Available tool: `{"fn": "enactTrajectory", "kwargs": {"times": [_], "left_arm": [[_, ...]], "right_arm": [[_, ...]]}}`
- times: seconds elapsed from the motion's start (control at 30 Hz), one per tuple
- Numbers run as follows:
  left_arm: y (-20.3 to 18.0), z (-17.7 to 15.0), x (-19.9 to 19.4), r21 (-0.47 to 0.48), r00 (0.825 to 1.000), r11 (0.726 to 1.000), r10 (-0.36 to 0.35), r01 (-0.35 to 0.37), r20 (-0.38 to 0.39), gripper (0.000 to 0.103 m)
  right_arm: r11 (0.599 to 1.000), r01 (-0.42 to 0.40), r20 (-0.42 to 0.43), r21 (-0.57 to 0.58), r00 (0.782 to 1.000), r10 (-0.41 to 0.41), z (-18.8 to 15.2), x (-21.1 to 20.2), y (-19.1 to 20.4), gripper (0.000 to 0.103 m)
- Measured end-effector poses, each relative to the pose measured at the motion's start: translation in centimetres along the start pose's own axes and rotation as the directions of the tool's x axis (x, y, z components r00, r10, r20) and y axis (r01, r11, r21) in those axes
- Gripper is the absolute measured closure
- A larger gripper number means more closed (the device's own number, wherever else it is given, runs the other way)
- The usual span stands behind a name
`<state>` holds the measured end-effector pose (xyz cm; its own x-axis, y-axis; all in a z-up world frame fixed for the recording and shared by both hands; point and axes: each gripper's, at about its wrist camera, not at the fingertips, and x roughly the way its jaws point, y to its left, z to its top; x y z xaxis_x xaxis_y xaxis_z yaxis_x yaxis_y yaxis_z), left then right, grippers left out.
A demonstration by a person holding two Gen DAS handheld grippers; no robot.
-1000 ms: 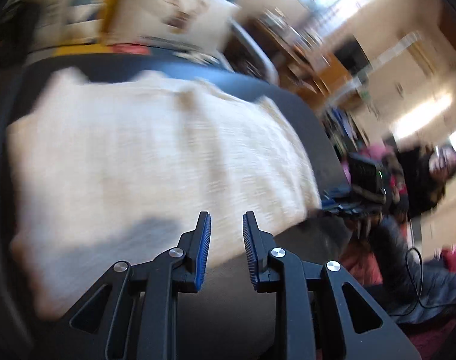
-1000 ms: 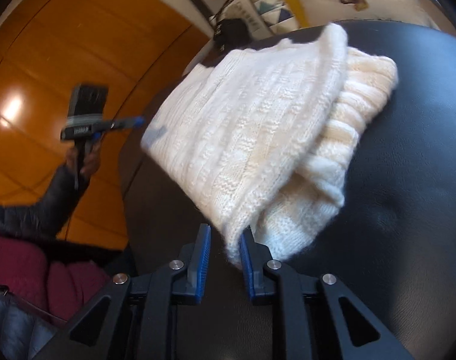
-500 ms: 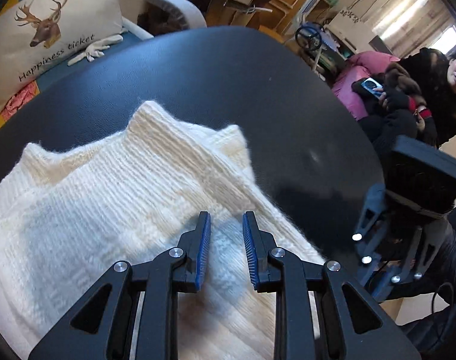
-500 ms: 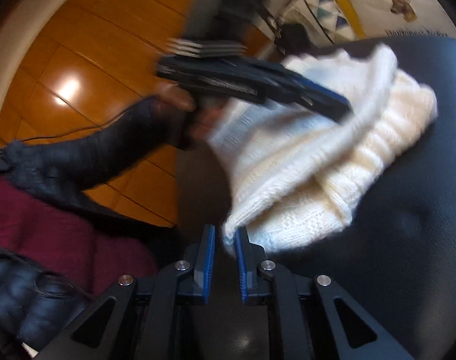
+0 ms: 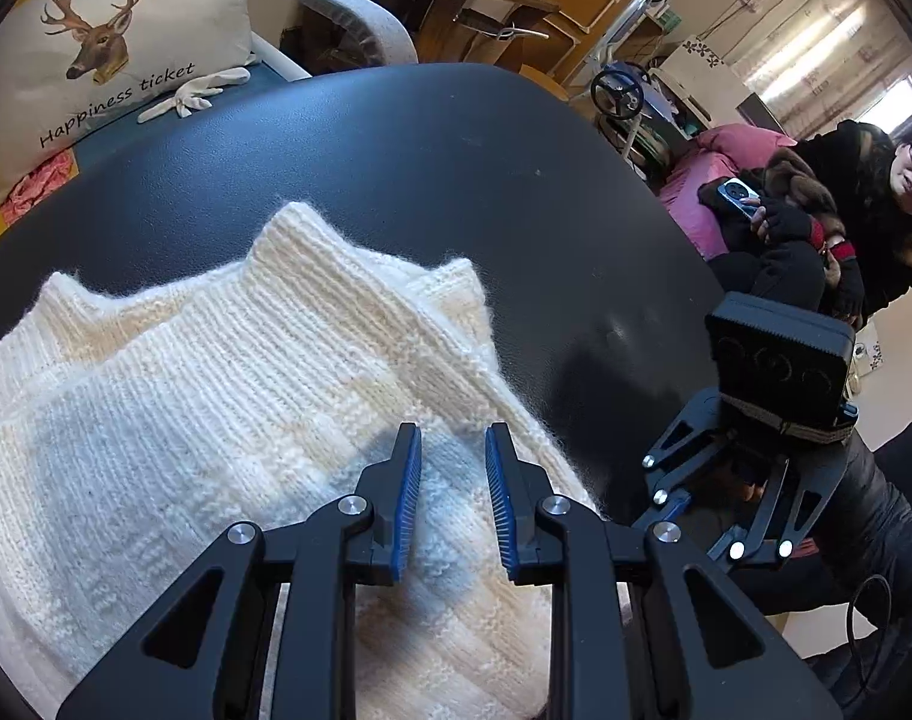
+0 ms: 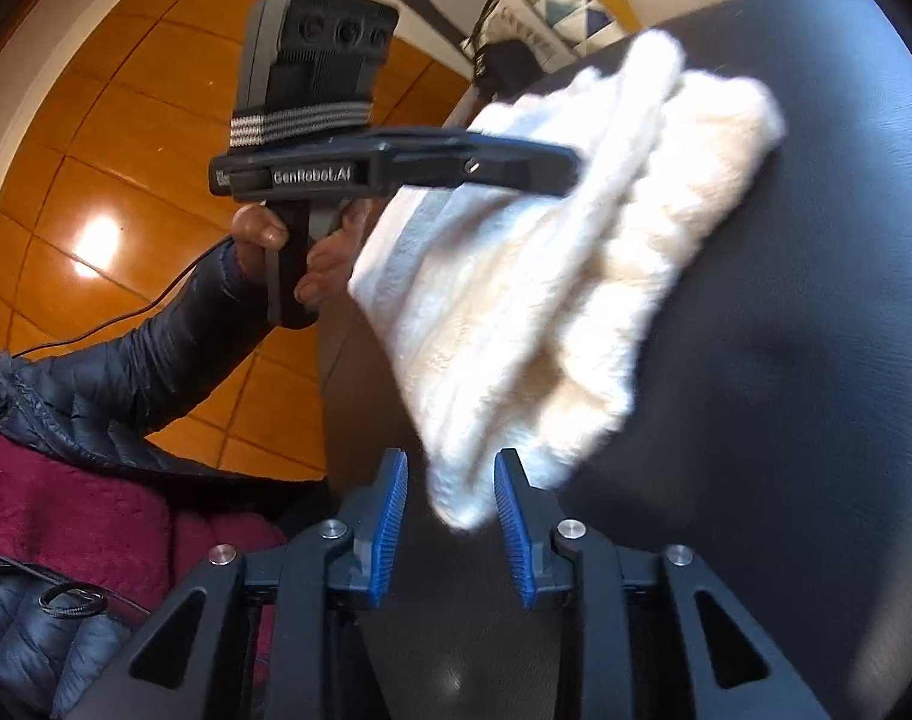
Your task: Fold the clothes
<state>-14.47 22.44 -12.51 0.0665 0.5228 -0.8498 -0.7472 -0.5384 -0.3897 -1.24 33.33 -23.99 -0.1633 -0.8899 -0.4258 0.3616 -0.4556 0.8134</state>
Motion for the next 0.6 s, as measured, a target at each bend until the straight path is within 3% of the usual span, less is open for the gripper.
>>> {"fn": "enactTrajectory", "kwargs": {"times": [0.07, 0.1, 0.27, 0.3, 0.4, 0.43, 0.53, 0.57, 0.6], "left_arm": [[0.1, 0.1, 0.2, -0.002, 1.0, 1.0, -0.003, 0.003, -0.003, 0.079], [0.1, 0.1, 0.4, -0.002, 1.0, 1.0, -0.003, 0.003, -0.004, 0.079], [0.3, -0.4, 1.4, -0.011, 0.999, 0.999, -0.043, 0.043, -0.013, 0.079], [0.3, -0.6, 1.5, -0.013, 0.999, 0.999, -0.043, 0.043, -0.008, 0.079], [0.4, -0.6, 1.4, -0.026, 0.998, 0.998, -0.057, 0.057, 0.005, 0.079], [0.4, -0.6, 1.2, -0.033, 0.998, 0.997, -0.066, 0.066, 0.01, 0.079], [0.5, -1.0, -0.5, -0.038, 0.996, 0.997, -0.071, 0.073, 0.061, 0.079], [0.6, -1.2, -1.3, -0.041, 0.994, 0.996, -0.072, 0.075, 0.082, 0.079], [0.8, -1.5, -2.2, -0.048, 0.992, 0.996, -0.073, 0.079, 0.107, 0.079]], "right_arm": [[1.0, 0.018, -0.021, -0.024, 1.0, -0.018, 1.1, 1.6, 0.2, 0.076], [0.999, 0.036, -0.029, -0.037, 0.999, -0.037, 1.0, 2.0, 0.6, 0.086], [0.987, -0.039, -0.04, -0.159, 0.999, 0.033, 0.2, 2.2, 4.4, 0.091], [0.989, -0.038, -0.031, -0.141, 0.999, 0.034, -0.1, 1.9, 3.9, 0.091], [0.994, 0.054, -0.13, -0.09, 0.989, -0.066, -1.0, 3.9, 2.2, 0.091], [0.997, 0.034, -0.134, -0.067, 0.99, -0.043, -1.1, 4.1, 2.1, 0.09], [0.999, 0.041, -0.056, -0.028, 0.998, -0.043, -1.1, 2.4, 2.3, 0.089], [0.999, 0.04, -0.012, -0.005, 0.999, -0.04, -1.1, 1.3, 2.3, 0.086], [0.996, 0.085, 0.037, 0.017, 0.996, -0.086, -1.0, 0.0, 2.2, 0.077]]}}
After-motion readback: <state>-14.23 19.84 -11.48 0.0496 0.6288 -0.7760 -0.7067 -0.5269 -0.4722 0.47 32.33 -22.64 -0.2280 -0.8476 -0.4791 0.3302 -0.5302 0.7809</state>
